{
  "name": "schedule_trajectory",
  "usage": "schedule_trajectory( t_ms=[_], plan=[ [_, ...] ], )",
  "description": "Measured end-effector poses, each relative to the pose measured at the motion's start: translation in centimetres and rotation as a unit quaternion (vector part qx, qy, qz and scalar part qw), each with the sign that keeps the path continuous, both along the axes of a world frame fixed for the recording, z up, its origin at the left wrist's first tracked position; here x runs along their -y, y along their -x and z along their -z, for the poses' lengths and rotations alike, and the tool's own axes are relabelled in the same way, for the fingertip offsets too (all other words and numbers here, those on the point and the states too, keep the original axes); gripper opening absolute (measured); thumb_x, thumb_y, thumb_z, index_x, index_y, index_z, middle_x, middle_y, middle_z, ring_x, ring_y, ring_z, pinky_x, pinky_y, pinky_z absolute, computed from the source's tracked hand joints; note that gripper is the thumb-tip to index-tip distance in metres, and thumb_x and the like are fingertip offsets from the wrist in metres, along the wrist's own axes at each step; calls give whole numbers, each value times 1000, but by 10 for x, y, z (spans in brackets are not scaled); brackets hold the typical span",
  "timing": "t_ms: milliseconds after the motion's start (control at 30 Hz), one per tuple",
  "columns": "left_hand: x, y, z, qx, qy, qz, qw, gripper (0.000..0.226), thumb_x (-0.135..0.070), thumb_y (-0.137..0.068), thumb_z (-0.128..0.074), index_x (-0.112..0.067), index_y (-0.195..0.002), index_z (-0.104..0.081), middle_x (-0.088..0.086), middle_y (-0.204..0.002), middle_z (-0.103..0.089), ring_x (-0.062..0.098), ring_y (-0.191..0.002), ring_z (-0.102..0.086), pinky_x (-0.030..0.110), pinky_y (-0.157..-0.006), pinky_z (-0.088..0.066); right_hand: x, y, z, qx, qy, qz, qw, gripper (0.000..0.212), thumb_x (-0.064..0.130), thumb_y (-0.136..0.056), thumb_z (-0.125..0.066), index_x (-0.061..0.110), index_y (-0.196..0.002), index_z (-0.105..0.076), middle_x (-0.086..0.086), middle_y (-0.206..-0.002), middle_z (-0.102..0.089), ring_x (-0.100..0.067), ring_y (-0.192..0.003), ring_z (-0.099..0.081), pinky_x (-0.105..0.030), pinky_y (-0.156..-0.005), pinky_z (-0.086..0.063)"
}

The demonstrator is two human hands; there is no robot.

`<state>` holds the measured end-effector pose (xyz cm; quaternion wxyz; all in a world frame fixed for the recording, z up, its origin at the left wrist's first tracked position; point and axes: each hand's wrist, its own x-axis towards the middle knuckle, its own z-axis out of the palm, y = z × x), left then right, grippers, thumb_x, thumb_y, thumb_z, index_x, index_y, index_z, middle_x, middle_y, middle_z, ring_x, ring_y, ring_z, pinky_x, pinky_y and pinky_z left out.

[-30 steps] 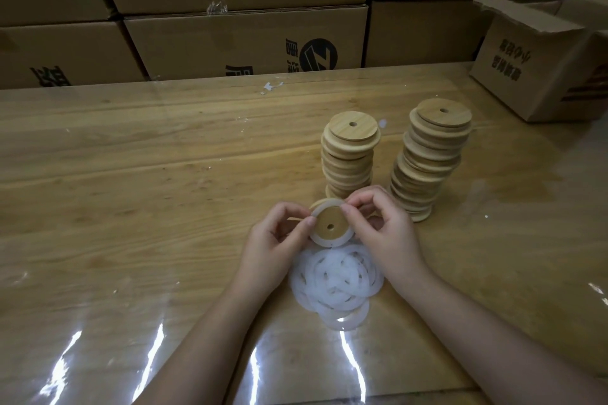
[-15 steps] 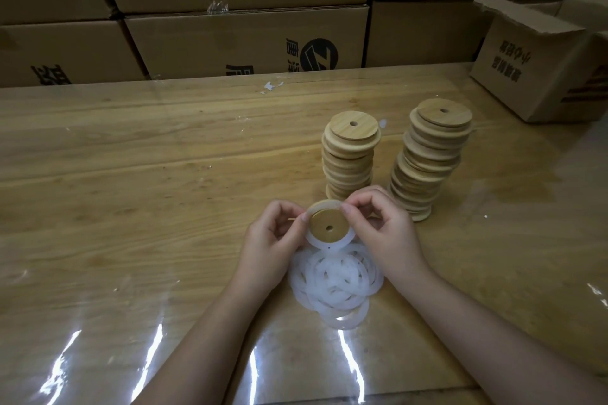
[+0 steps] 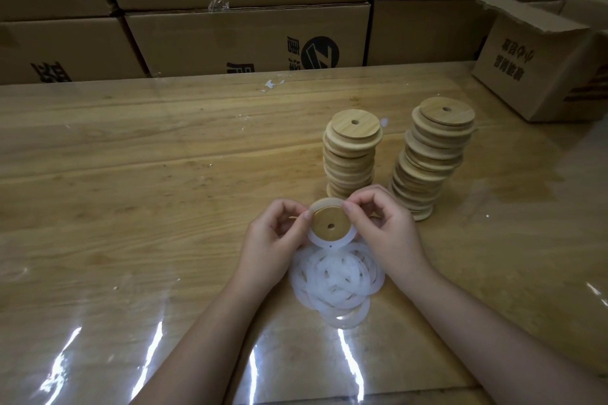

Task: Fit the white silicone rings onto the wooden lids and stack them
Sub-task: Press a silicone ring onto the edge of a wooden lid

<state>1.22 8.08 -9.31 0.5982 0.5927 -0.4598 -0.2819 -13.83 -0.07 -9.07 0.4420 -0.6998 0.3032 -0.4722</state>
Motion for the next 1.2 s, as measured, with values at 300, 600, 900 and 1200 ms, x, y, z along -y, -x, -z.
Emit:
schedule_trajectory(
  t_ms=[300, 600, 900, 1200],
  plan=[
    [0, 0, -2, -17, -9, 5, 1000, 13, -30, -79, -64, -17, -80, -63, -7, -68, -67, 8, -65, -63, 30, -63, -55, 1, 0, -1, 7, -18, -14, 1000, 12, 5, -84, -64, 12, -75, -61, -6, -81, -57, -5, -68, -53, -17, -57, -47],
    [1, 0, -3, -16, -11, 0, 1000, 6, -12, -87, -62, -11, -81, -61, -5, -66, -66, 11, -62, -62, 26, -60, -53, -1, 0, -4, 8, -22, -19, 1000, 14, 0, -83, -63, 12, -75, -61, -10, -83, -59, -16, -72, -56, -12, -60, -46],
    [3, -1, -2, -40, -12, 8, 999, 6, -11, -88, -60, -12, -81, -61, -9, -67, -68, 6, -61, -64, 19, -58, -53, 1, -1, -2, 23, -57, -31, 998, 15, -1, -84, -62, 11, -76, -60, -17, -85, -59, -7, -68, -53, -12, -55, -45],
    [3, -3, -2, -76, -25, 27, 996, 11, -18, -86, -62, -7, -83, -62, -3, -68, -69, 8, -64, -67, 17, -59, -51, 4, 1, 0, -5, -115, -33, 993, 7, 5, -87, -61, 9, -81, -61, -17, -73, -58, -6, -53, -57, -18, -53, -47]
  ],
)
